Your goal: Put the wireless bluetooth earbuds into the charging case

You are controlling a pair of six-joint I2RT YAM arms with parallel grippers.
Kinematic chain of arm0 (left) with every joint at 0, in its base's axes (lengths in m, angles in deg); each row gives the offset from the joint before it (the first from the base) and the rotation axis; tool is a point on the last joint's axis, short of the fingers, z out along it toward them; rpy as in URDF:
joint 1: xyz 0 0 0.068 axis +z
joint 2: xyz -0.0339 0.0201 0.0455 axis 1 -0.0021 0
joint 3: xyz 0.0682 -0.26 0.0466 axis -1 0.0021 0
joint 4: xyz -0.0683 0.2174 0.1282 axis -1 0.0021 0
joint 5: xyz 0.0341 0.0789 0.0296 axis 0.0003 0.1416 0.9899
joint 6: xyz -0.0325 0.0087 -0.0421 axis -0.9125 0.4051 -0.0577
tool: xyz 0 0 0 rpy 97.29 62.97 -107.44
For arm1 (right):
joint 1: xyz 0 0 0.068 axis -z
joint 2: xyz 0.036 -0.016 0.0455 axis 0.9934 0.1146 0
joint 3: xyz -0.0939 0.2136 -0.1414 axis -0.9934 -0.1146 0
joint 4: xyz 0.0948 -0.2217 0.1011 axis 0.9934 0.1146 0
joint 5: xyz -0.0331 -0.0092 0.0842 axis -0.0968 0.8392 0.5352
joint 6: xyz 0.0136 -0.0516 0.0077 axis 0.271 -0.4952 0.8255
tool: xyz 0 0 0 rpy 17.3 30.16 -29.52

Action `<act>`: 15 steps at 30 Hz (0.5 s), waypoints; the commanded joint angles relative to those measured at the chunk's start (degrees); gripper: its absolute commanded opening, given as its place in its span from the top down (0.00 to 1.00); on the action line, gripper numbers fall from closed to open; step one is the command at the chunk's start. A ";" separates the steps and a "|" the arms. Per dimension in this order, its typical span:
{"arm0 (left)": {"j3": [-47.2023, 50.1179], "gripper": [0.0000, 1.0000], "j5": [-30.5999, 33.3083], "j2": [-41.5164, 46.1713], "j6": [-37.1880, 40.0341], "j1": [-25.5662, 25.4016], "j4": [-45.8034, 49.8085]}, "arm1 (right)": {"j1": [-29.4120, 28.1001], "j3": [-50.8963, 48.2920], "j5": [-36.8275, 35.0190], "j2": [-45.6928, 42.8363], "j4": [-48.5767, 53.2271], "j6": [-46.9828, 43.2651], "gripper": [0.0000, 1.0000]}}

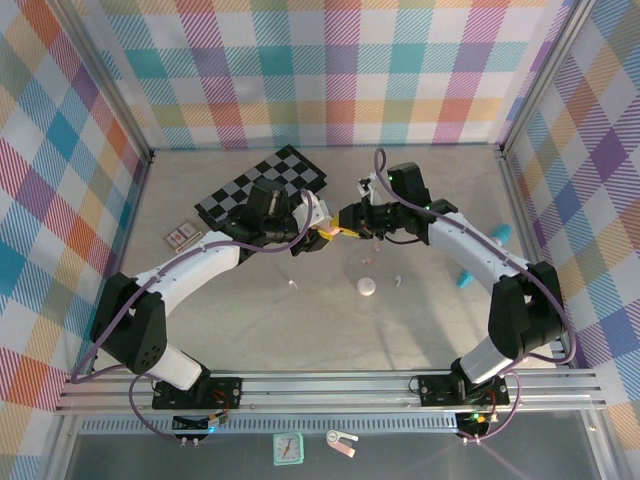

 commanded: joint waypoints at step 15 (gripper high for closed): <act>20.98 0.08 -11.74 7.17 -35.45 7.87 -61.05 | 4.84 -9.20 15.41 -6.67 -30.63 24.36 0.91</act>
